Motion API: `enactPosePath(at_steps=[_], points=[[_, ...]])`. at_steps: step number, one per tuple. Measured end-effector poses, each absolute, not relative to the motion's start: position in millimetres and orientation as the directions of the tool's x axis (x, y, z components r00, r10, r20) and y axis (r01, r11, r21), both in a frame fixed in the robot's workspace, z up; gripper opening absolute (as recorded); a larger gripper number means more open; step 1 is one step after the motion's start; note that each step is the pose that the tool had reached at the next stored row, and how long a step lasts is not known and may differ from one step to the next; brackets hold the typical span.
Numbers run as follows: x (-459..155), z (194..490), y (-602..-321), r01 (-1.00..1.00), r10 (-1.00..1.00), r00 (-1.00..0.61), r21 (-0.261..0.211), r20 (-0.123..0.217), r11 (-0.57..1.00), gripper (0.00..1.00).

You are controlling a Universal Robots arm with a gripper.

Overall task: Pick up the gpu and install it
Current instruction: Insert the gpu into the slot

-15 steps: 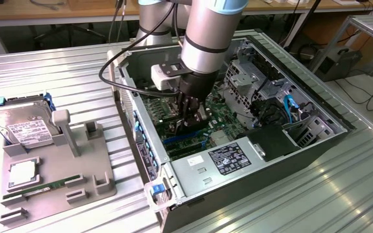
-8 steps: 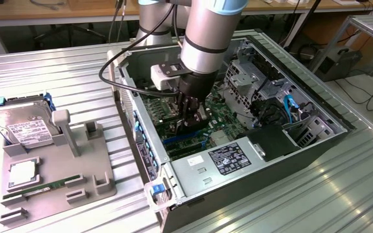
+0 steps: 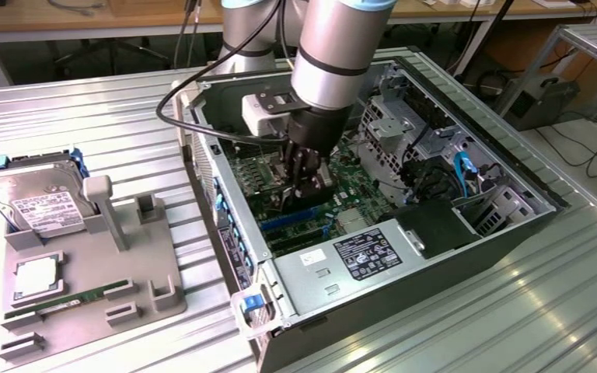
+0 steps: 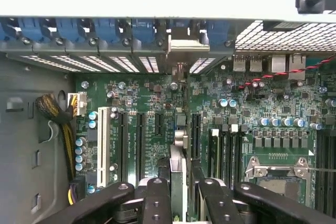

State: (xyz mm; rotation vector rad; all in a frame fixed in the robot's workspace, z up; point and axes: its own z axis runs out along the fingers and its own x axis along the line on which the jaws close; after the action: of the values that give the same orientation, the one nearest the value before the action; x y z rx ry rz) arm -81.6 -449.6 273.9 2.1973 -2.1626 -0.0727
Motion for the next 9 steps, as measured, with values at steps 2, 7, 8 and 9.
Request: enactPosePath(at_steps=[2,7,8,9], points=[[-81.6,273.0,-449.8,-0.997,-1.0,0.007,0.074,0.008,-0.006,0.26],[-82.6,270.1,-452.5,-0.997,-1.0,-0.005,0.074,0.008,0.005,0.26],[-83.3,269.7,-453.7,-0.997,-1.0,-0.005,0.074,0.008,0.005,0.26],[-84.0,269.2,-454.5,-0.997,-1.0,-0.004,0.074,0.008,0.005,0.26]])
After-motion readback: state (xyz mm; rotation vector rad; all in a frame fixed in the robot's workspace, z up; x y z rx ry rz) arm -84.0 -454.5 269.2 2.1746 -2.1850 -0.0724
